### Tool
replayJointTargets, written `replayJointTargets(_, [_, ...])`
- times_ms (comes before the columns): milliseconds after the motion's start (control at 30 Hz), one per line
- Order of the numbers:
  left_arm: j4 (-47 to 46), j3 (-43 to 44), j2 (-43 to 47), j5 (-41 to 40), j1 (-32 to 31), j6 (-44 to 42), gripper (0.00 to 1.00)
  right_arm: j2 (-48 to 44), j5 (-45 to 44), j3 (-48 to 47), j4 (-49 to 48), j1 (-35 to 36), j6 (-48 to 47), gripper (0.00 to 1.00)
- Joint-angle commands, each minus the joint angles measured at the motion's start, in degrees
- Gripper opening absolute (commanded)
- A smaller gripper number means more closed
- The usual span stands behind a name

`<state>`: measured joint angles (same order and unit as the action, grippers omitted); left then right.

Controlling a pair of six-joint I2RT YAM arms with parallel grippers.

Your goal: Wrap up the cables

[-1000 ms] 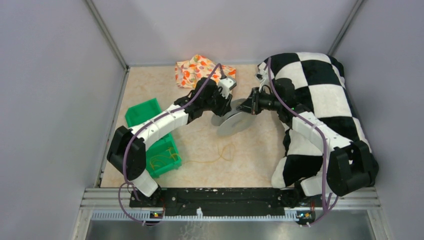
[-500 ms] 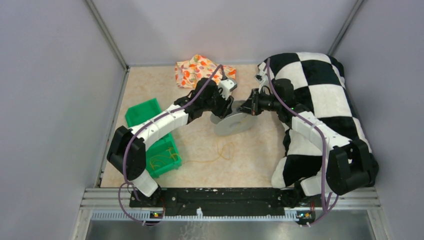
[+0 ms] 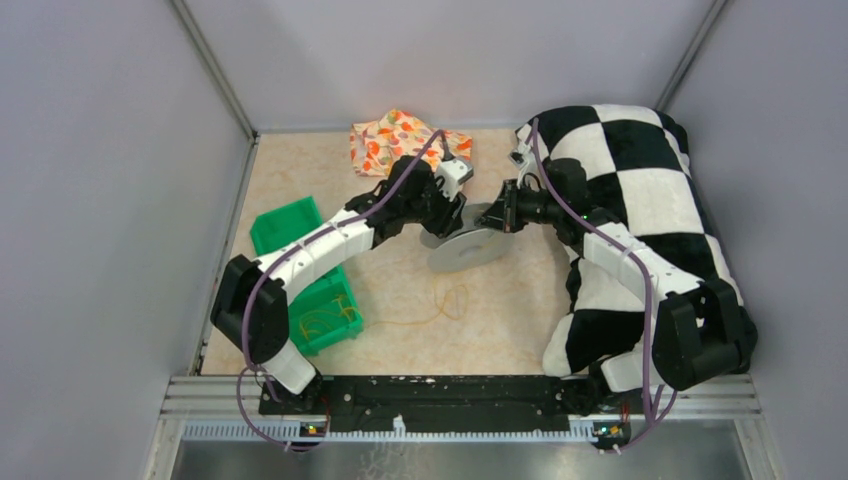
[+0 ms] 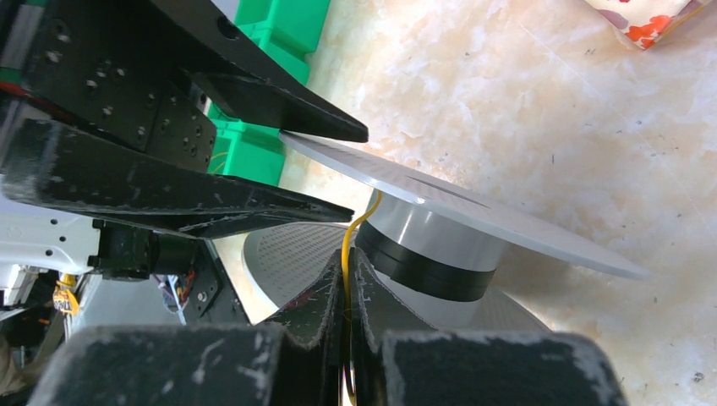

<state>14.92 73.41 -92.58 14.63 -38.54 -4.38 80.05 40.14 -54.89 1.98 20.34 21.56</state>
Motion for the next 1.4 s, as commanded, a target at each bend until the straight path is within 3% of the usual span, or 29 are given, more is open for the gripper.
replayJointTargets(0, [-1.1,0.5,4.1,1.3,-0.2,0.0,0.51,-0.5,0.1,-3.2,-0.9,-0.4,-1.0,0.00])
replayJointTargets(867, [0.9,1.2,3.3,-1.0,-0.3,-3.3,0.58,-0.8,2.0,-4.9,-3.2,-0.4,0.9,0.00])
replayJointTargets(1367, [1.0,1.3,4.8,-1.6,-0.2,-4.1,0.71,-0.6,3.7,-5.0,-4.1,-0.4,2.0,0.00])
